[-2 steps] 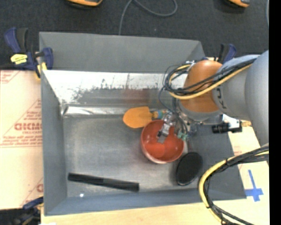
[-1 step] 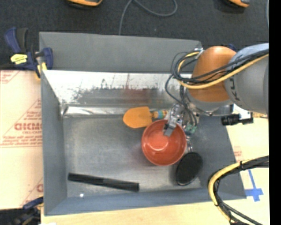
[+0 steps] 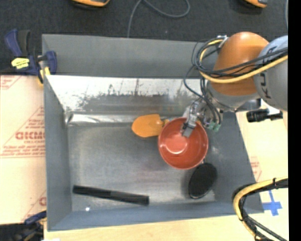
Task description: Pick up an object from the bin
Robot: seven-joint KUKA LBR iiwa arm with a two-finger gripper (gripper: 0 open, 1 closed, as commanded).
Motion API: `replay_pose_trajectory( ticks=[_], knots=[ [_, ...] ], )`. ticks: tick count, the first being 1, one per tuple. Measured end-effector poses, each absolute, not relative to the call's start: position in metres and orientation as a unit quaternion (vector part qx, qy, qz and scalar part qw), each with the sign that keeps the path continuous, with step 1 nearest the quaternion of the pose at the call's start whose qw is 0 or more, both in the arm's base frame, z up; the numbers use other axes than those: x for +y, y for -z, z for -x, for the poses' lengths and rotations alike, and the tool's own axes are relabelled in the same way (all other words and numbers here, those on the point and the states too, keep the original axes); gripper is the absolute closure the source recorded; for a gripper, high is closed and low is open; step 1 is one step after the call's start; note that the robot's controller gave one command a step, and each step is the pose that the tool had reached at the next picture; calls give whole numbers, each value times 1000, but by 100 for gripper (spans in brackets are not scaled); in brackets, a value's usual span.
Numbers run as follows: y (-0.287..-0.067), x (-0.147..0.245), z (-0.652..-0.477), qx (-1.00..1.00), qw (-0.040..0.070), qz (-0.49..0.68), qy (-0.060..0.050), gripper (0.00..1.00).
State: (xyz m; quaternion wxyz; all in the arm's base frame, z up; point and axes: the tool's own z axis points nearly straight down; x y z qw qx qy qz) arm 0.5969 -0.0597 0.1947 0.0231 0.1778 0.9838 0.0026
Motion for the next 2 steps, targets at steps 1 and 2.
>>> replay_pose_trajectory(
  ticks=[1,2],
  knots=[
    [-238,-58,-592,985,20,-173,-2,100],
    [-226,-54,-601,981,32,-189,-3,100]
  ],
)
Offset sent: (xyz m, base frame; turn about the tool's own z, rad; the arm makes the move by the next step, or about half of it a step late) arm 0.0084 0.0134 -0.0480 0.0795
